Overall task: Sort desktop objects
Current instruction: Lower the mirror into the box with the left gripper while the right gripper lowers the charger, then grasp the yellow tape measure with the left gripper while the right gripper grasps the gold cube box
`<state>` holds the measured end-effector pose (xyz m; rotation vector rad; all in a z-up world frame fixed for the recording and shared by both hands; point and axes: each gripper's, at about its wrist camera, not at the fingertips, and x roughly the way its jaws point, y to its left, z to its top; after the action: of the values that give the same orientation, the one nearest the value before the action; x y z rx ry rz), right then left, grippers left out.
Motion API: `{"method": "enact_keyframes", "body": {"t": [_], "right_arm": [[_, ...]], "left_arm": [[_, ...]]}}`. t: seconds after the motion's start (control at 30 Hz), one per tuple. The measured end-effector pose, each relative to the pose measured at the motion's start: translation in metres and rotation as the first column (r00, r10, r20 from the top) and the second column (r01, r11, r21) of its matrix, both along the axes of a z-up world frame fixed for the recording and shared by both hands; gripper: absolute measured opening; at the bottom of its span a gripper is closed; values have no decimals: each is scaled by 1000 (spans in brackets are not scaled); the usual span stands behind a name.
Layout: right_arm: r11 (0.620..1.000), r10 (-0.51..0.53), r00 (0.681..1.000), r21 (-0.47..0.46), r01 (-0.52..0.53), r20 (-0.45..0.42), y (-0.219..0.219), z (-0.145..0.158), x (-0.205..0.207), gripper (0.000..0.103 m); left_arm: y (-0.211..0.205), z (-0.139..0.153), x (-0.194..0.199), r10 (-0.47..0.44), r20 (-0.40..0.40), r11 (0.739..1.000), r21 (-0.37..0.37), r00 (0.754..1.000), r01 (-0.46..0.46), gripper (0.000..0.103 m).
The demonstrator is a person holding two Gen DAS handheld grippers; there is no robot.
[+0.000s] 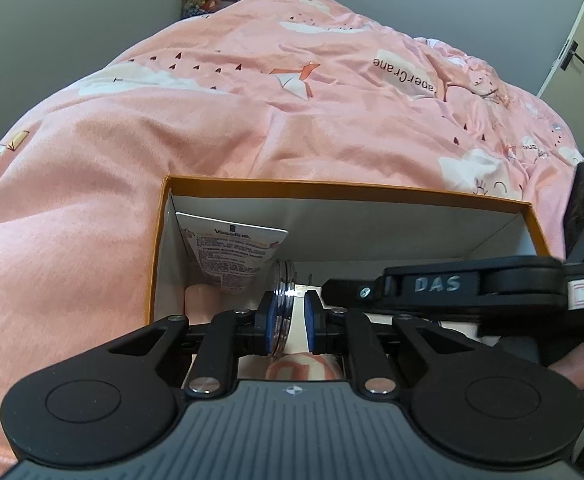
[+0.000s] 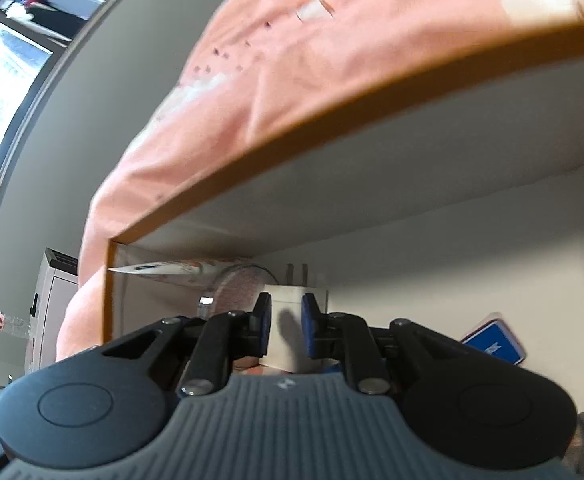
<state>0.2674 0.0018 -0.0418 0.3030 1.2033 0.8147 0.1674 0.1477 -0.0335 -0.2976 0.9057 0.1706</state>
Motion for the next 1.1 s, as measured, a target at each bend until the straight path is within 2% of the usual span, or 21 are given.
{"method": "enact_keyframes", "body": {"t": [0.17,0.23,0.37,0.5,0.63,0.73,0.87,1.0,1.1], "right_arm": [[998,64,989,-39,-59,132,-13,37,-18,21],[995,92,981,-40,-87,170,-23,49,-28,29],[989,149,957,-50,-141,251,-50,69,-53,29],[992,124,937,-53,-113,327,-82,86,-80,29],[998,40,924,-53,-21,381,-112,98,-112,29],[998,-6,909,-60,34,417,-130,103,-133,29],[993,-44,899,-82,88,436,-156,105,-157,30],[984,-22,896,-148,98,443,-171,100,-172,30],[974,28,896,-215,76,444,-177,92,-182,34]], "left_arm": [[-17,21,-14,-45,51,998,44,998,43,15],[-27,32,-22,-79,83,995,63,993,74,15],[-51,53,-42,-130,150,988,99,980,116,17],[-78,68,-65,-201,209,975,139,957,174,17],[-100,72,-80,-278,192,960,103,941,262,17],[-112,71,-89,-334,155,943,64,930,328,17],[-130,64,-98,-399,93,917,55,912,396,17],[-148,51,-109,-447,23,894,37,894,447,17],[-154,37,-114,-451,-34,893,1,892,451,18]]}}
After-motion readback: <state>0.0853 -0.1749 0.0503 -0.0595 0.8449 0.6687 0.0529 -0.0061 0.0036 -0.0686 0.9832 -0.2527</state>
